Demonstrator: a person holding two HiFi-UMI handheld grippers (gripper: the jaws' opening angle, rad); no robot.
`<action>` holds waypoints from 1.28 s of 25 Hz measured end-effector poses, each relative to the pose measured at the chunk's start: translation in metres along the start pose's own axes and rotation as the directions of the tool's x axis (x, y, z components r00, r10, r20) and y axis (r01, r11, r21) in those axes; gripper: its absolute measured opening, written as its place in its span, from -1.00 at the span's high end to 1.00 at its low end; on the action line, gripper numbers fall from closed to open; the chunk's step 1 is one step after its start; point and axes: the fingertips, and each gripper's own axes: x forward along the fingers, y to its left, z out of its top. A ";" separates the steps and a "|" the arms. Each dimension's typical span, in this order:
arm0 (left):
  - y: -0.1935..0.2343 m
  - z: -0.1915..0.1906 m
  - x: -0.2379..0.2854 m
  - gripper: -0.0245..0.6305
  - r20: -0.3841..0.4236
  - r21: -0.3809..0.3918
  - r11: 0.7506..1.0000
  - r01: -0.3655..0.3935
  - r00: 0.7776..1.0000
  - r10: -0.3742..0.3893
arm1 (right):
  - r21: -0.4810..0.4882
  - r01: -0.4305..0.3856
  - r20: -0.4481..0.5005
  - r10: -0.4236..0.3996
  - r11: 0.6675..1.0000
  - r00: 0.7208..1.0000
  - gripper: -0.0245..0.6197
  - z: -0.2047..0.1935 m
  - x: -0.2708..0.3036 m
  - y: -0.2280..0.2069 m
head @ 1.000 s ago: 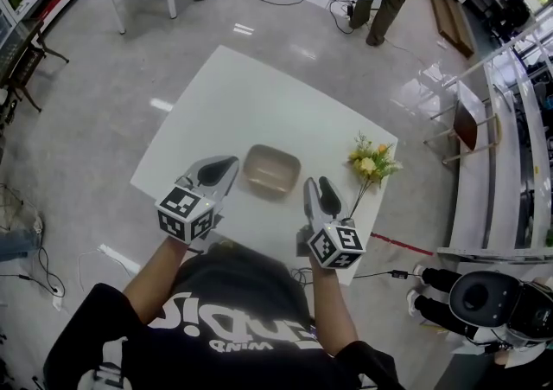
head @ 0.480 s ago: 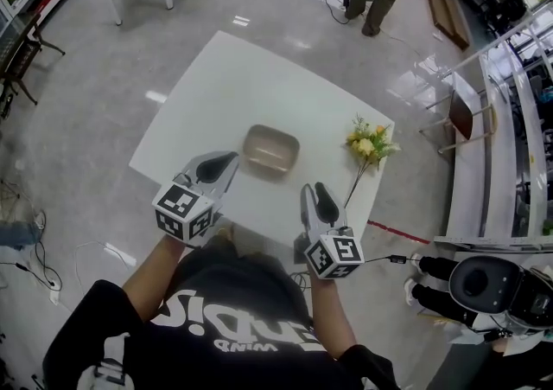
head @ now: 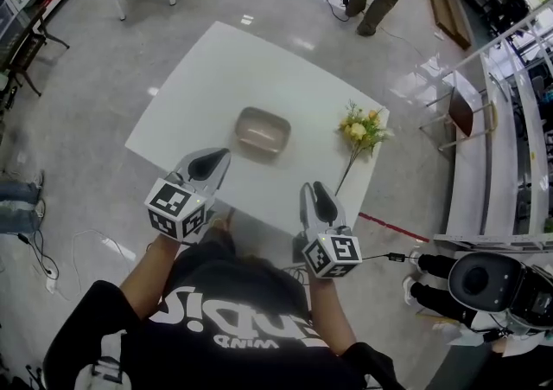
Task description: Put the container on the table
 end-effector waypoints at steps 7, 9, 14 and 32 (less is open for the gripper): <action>-0.028 -0.009 -0.031 0.92 0.019 0.023 0.999 -0.033 0.999 0.033 | -0.018 -0.013 0.024 0.013 1.000 1.000 0.70 -0.013 -0.031 0.005; -0.033 -0.012 -0.042 0.92 0.024 0.023 0.999 -0.047 0.999 0.046 | -0.026 -0.017 0.025 0.018 1.000 1.000 0.72 -0.018 -0.038 0.009; -0.039 -0.026 -0.068 0.92 0.030 0.025 0.996 -0.088 0.996 0.088 | -0.033 -0.024 0.019 0.025 0.999 1.000 0.80 -0.027 -0.052 0.018; -0.047 -0.062 -0.110 0.92 0.067 0.024 0.984 -0.174 0.983 0.172 | -0.062 0.042 0.001 -0.042 0.997 0.999 0.92 -0.061 -0.073 0.027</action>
